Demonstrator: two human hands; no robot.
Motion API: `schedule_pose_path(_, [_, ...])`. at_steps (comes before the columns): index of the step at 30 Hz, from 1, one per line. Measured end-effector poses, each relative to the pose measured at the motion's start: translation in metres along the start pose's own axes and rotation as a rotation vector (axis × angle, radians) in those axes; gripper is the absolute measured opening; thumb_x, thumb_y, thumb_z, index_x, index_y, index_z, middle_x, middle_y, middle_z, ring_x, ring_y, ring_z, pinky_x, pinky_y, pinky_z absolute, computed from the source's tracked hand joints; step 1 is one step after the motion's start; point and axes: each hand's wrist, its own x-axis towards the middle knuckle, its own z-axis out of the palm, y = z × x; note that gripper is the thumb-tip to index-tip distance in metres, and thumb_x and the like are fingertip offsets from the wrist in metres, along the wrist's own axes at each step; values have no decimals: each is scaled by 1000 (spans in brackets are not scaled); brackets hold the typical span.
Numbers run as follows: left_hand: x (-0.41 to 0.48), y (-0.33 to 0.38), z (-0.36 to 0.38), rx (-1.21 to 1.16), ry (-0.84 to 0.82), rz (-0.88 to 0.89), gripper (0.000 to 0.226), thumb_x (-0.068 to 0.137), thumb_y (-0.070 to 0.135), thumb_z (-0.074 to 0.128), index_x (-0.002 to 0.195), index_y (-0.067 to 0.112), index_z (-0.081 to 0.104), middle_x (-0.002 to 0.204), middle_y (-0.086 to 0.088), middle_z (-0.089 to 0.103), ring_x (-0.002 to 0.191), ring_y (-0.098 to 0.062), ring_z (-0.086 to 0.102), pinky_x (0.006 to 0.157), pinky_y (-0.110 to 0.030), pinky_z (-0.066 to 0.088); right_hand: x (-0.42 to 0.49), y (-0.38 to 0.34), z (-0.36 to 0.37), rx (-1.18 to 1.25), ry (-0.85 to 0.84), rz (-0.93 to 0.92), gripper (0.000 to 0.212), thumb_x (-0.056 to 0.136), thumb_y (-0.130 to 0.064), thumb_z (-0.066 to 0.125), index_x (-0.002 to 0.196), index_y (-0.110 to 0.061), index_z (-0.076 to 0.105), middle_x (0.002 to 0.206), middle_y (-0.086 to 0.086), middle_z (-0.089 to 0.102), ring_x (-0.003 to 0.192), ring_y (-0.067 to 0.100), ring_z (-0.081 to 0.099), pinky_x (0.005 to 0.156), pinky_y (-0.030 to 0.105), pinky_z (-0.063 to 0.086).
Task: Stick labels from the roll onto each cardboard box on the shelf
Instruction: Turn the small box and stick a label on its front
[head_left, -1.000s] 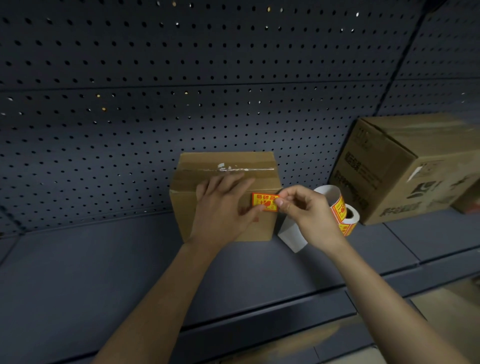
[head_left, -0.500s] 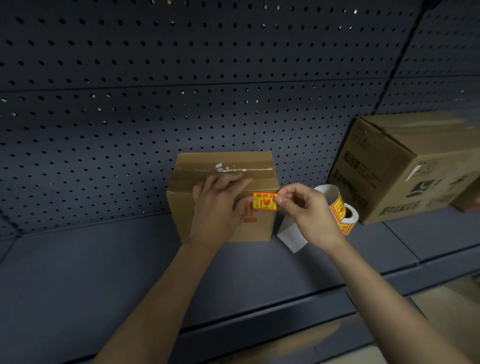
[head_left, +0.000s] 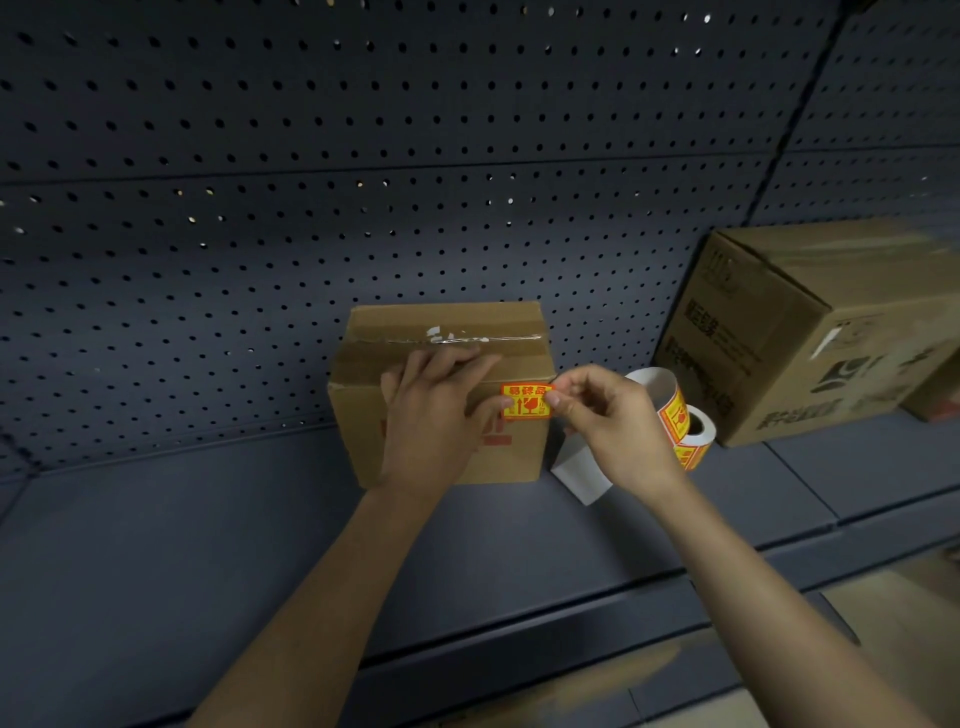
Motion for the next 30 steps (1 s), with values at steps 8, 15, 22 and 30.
schedule_pose_path(8, [0, 1, 2, 22, 39, -1, 43, 76, 40, 79, 115, 26, 71, 116, 5, 67, 108, -25, 56, 85, -33, 23, -1, 2, 2, 3, 35, -13, 1, 92, -17, 68, 92, -18, 69, 82, 6, 68, 79, 26, 64, 72, 40, 56])
schedule_pose_path(15, [0, 3, 1, 35, 34, -13, 43, 76, 42, 79, 115, 26, 71, 116, 5, 66, 109, -26, 56, 86, -34, 23, -3, 3, 1, -47, 67, -33, 2, 91, -19, 70, 91, -19, 71, 85, -4, 71, 83, 18, 67, 80, 45, 56])
schedule_pose_path(22, [1, 6, 0, 22, 20, -36, 43, 75, 41, 81, 115, 27, 70, 114, 6, 66, 109, -26, 56, 87, -36, 25, -4, 0, -1, -98, 103, -54, 2, 89, -19, 73, 91, -18, 73, 87, -7, 72, 82, 13, 67, 78, 34, 56])
schedule_pose_path(30, [1, 7, 1, 28, 32, -53, 40, 77, 44, 77, 113, 29, 69, 113, 8, 65, 108, -24, 55, 90, -40, 31, -5, 2, -2, -53, 201, -60, 7, 87, -19, 75, 89, -21, 68, 82, -4, 70, 79, 14, 65, 72, 21, 53])
